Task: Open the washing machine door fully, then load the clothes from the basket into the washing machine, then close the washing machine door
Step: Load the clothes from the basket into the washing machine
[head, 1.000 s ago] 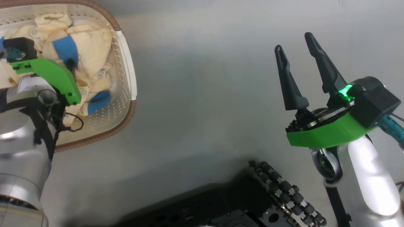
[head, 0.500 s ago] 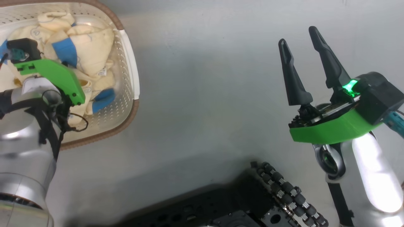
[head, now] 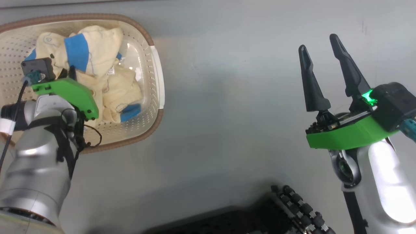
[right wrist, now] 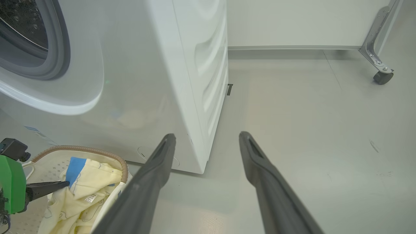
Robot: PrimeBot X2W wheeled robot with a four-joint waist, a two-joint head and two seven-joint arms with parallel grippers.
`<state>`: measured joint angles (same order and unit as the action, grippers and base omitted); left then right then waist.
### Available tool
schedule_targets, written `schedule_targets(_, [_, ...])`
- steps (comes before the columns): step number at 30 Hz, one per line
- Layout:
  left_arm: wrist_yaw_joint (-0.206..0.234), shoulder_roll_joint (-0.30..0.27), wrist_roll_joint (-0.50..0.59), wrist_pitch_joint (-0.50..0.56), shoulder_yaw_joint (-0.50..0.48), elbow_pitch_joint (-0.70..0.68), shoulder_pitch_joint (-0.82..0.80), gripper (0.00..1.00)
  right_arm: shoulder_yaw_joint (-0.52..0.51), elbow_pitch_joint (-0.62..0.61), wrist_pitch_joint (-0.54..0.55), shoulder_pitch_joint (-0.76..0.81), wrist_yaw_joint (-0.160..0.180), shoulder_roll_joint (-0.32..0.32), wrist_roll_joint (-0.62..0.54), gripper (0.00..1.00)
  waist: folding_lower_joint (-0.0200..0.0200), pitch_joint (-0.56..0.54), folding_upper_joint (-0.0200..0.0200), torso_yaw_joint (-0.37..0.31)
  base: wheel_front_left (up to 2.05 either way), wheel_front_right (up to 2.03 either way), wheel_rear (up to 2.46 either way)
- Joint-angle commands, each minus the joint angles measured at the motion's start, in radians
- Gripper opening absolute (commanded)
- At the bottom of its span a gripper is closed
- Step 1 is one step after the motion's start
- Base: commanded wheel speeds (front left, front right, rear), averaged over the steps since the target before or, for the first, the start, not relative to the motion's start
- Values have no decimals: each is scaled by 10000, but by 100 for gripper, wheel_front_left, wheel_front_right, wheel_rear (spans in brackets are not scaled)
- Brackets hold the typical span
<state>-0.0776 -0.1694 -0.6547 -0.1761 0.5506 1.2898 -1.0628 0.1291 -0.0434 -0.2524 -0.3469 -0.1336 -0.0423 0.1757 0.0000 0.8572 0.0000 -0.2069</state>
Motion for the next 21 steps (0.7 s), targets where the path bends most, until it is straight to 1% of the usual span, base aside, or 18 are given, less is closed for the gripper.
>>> schedule_targets(1, [60,-225,71,-192,-142,-72,311,0,91,-225,-93,438,29,-79,-62,100,0,-320,0,194,0,0,0])
schedule_targets(6, [239,-133,48,-702,-215,-269,629,0,-93,-150,-93,706,29,-79,-223,100,0,-1094,0,389,0,0,0])
schedule_targets(10, [467,-136,56,-841,-391,-824,1061,0,-228,-84,-93,967,29,-79,-285,100,0,-1751,0,480,0,0,0])
schedule_targets(14, [928,-348,315,-852,-815,-2338,1750,0,-353,31,-93,1211,29,-79,-368,100,0,-2362,0,609,0,0,0])
schedule_targets(21, [1695,-658,1123,-854,-1583,-5252,3601,0,-483,331,-93,1541,29,-79,-637,100,0,-3479,0,885,0,0,0])
